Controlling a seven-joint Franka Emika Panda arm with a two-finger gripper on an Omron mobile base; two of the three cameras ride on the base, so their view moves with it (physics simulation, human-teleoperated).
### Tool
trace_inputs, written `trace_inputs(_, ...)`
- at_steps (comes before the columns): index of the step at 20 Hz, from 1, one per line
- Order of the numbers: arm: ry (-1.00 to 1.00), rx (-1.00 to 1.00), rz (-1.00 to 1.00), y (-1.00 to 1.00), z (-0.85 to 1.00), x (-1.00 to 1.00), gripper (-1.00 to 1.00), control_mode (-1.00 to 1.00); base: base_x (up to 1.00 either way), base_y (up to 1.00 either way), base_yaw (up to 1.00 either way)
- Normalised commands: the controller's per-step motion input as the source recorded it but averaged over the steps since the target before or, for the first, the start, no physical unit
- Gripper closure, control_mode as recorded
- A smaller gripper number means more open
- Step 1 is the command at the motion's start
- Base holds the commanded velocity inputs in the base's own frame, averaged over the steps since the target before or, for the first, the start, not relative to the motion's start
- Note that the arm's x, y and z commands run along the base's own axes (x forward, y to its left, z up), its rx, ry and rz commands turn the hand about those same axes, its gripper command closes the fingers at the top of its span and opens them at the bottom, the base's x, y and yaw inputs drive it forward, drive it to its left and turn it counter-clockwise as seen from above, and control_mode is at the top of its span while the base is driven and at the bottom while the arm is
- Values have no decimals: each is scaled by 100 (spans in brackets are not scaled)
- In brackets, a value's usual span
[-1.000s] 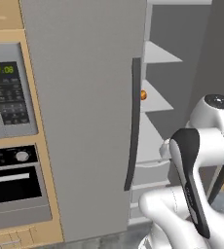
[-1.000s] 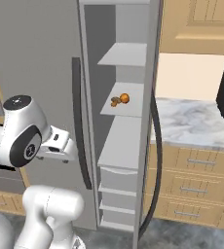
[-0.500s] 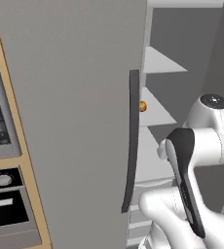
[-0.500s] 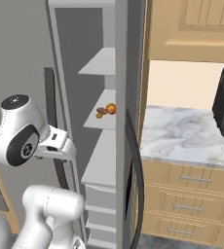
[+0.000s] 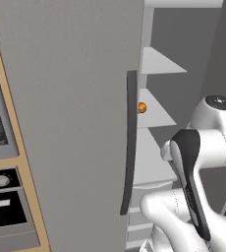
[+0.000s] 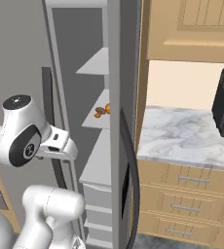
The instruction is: Take the fish, mushroom, and peach from the freezer and place them in the bowl on the counter.
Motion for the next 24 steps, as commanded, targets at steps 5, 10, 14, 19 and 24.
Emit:
trace_inputs(5,0,0,0,0,0,0,-100,100,0,0,0)
trace_inputs(10,-13,8,5,-18,-5,52,-100,-100,0,0,0)
trace_inputs(14,-26,11,15,-13,0,75,-100,-100,0,0,0)
trace_inputs(19,-13,5,10,-1,0,78,-100,-100,0,0,0)
trace_inputs(24,0,0,0,0,0,67,-100,-100,0,0,0)
